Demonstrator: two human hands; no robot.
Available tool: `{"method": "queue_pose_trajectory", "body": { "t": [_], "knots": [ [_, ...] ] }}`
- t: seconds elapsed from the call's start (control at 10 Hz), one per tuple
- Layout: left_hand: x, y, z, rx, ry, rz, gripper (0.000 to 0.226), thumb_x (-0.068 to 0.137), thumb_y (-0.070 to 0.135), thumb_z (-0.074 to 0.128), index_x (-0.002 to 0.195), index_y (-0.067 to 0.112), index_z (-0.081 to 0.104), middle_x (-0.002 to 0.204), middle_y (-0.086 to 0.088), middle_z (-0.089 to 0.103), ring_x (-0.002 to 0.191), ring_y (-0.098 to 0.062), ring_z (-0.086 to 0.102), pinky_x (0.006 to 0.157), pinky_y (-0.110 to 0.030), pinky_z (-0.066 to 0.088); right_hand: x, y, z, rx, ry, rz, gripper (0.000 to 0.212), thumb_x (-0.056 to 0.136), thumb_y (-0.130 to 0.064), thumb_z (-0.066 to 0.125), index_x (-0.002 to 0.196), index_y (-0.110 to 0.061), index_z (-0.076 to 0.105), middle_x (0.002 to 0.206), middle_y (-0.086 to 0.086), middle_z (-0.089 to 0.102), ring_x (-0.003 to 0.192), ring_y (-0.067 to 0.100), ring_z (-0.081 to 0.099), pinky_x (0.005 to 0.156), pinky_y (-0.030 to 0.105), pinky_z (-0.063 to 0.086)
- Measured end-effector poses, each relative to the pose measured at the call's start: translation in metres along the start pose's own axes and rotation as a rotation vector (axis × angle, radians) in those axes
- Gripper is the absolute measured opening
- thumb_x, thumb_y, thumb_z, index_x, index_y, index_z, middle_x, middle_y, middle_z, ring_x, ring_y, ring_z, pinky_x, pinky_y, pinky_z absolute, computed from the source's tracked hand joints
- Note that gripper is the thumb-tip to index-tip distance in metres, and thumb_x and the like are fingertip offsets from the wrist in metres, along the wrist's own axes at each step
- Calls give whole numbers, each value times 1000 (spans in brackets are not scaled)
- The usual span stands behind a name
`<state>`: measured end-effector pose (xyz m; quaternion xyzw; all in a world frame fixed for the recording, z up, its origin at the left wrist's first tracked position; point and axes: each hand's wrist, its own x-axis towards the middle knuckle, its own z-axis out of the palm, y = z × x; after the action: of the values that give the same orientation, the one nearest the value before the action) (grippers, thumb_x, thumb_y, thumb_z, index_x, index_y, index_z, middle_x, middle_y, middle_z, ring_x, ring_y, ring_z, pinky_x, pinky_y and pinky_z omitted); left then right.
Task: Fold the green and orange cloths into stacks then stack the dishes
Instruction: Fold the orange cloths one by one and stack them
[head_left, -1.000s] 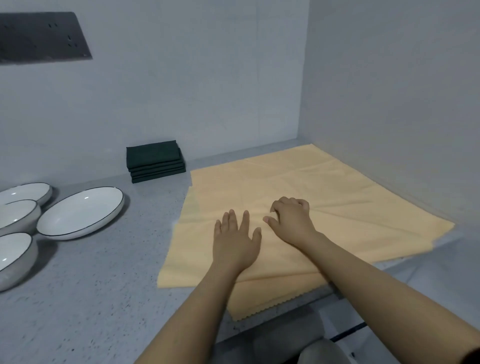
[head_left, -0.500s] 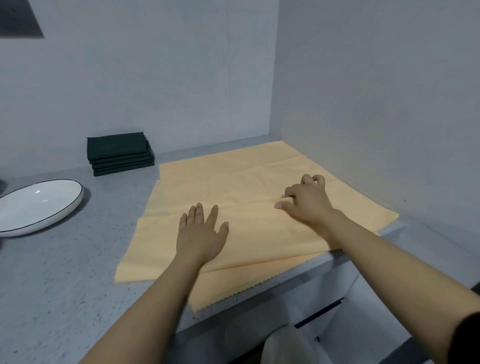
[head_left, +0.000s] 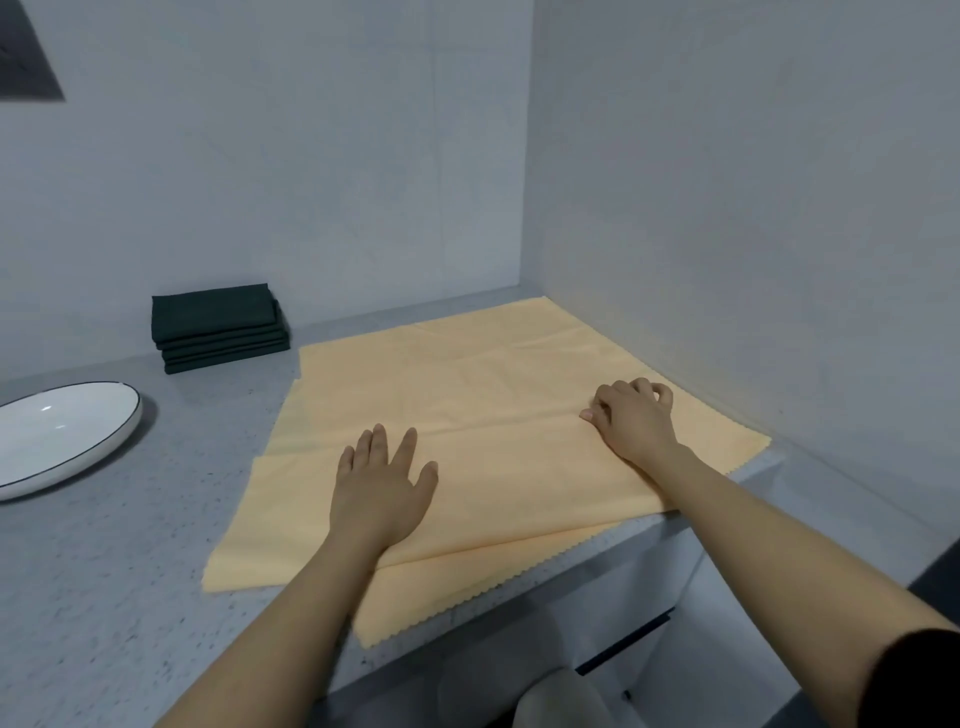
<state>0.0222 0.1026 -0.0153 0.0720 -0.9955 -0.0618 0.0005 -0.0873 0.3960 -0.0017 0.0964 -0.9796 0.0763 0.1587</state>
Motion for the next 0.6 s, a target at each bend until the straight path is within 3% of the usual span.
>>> {"method": "queue_pose_trajectory", "body": {
  "t": [0.3, 0.4, 0.5, 0.6],
  "knots": [
    [-1, 0, 1, -3, -6, -10, 63, 96, 57, 11, 152, 32, -2, 160, -7, -6, 147, -21, -9, 119, -37, -5, 6, -11, -1, -158, -83, 75, 28, 100, -34, 35, 106, -19, 58, 110, 0, 57, 113, 24, 41, 106, 43, 16],
    [0, 0, 0, -1, -4, -9, 63, 96, 57, 10, 152, 31, -1, 160, -8, -6, 147, -21, -9, 119, -38, -5, 2, -43, -11, -223, -50, 54, 27, 91, -16, 40, 112, -19, 56, 114, 0, 55, 116, 25, 40, 110, 43, 14],
    [0, -1, -1, 2, -2, -8, 63, 96, 57, 9, 152, 31, -2, 160, -8, -6, 147, -21, -9, 119, -38, -5, -18, -97, -13, -9, -40, -97, 36, 90, -13, 43, 124, -18, 54, 125, 2, 56, 120, 24, 42, 107, 35, 21],
    [0, 0, -1, -2, -11, -7, 63, 96, 57, 10, 152, 31, -2, 160, -8, -6, 147, -21, -9, 119, -38, -5, -45, -146, -12, 214, -177, -200, 42, 99, -19, 32, 139, -13, 43, 143, 7, 44, 132, 25, 36, 110, 31, 24]
  ]
}}
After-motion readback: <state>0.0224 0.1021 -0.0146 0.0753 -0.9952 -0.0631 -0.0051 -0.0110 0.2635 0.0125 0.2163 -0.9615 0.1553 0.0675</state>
